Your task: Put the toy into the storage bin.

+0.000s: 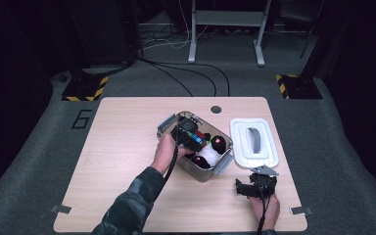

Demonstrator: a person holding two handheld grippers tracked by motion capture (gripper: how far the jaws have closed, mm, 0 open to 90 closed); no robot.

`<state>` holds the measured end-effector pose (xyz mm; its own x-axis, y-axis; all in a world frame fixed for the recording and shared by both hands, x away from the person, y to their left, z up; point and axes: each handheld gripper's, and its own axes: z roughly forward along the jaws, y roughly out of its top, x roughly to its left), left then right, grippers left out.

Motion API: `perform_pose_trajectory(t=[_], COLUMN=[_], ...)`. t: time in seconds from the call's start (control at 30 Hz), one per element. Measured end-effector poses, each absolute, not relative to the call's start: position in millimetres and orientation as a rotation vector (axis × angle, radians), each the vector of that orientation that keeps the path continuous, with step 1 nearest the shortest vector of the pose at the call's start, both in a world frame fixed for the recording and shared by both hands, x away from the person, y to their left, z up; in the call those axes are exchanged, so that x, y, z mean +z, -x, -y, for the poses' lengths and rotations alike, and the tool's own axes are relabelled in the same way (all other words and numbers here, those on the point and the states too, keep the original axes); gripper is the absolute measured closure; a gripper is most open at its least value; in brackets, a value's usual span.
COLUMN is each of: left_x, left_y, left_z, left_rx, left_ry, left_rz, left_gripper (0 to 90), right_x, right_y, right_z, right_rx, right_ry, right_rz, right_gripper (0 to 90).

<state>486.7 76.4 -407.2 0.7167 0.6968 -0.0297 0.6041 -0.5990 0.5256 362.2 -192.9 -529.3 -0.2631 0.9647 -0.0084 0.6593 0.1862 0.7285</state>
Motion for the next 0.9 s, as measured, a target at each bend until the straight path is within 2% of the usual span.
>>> perform_pose_trajectory(t=[0.23, 0.5, 0.67, 0.9], left_x=[-403, -389, -388, -379], left_y=[-488, -477, -474, -462], left_z=[-80, -84, -91, -113], left_rx=[0.223, 0.286, 0.292, 0.308], left_ry=[-2.414, -2.395, -2.340, -2.253], left_rz=[-0.963, -0.896, -0.917, -0.919], left_gripper=[34.5, 33.2, 18.0, 14.4], right_x=[-529, -529, -529, -529], right_y=[-362, -362, -362, -362], right_z=[193, 193, 193, 193], right_rx=[0.856, 0.858, 0.859, 0.859], right_ry=[-1.518, -1.518, -1.517, -1.516], right_rz=[-1.997, -1.997, -1.998, -1.998], right_gripper=[3.9, 4.0, 4.0, 4.0])
